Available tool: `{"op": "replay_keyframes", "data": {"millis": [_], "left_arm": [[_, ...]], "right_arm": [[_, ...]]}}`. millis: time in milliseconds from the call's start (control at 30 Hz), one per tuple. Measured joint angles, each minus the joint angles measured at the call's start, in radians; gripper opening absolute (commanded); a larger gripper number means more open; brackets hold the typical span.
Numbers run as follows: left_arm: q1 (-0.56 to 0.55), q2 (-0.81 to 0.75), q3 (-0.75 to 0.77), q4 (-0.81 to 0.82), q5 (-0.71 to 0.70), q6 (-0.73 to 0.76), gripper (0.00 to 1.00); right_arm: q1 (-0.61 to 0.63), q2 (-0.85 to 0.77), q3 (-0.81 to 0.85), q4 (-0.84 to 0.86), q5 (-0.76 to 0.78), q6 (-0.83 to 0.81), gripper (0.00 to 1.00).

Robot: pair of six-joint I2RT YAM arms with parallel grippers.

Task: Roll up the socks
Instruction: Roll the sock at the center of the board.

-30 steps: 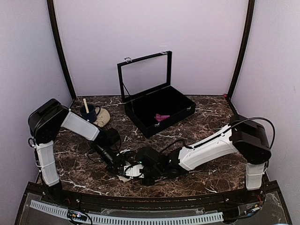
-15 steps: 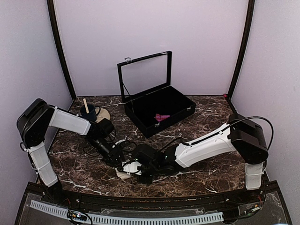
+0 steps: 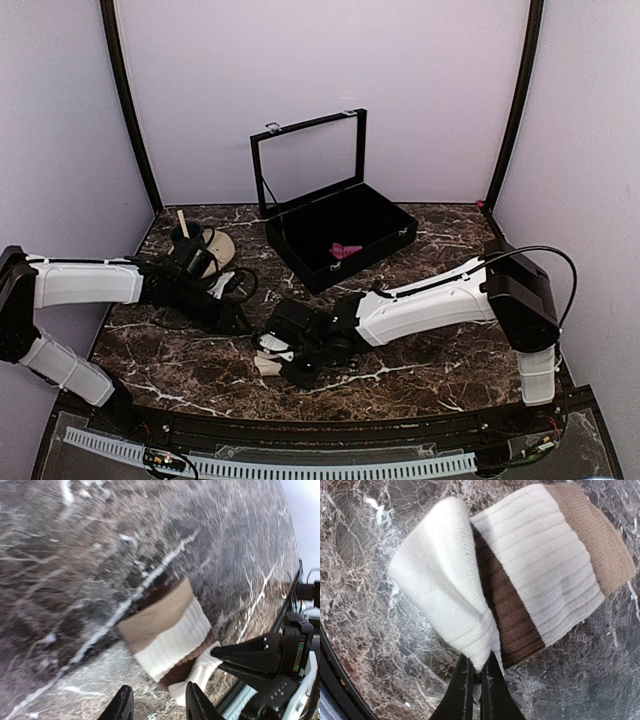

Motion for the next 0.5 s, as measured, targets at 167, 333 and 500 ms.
{"op": "replay_keyframes", "data": {"millis": [167, 333, 500], "left_arm": [[-0.003, -0.192, -0.145, 0.112, -0.142, -0.113, 0.34], [-0.087, -0.435, -0.319, 0.201, -0.312, -0.2, 0.32], [-0.225, -0.557, -0.365, 0.261, -0.44, -0.211, 0.29]], "right_arm": [[0.0, 0.034, 0.089, -0.127, -0.036, 0.075, 0.0], [-0.013, 0.045, 0.13, -0.206, -0.113, 0.121, 0.0], [-0.07, 0.045, 0.135, -0.242, -0.252, 0.146, 0.0]]}}
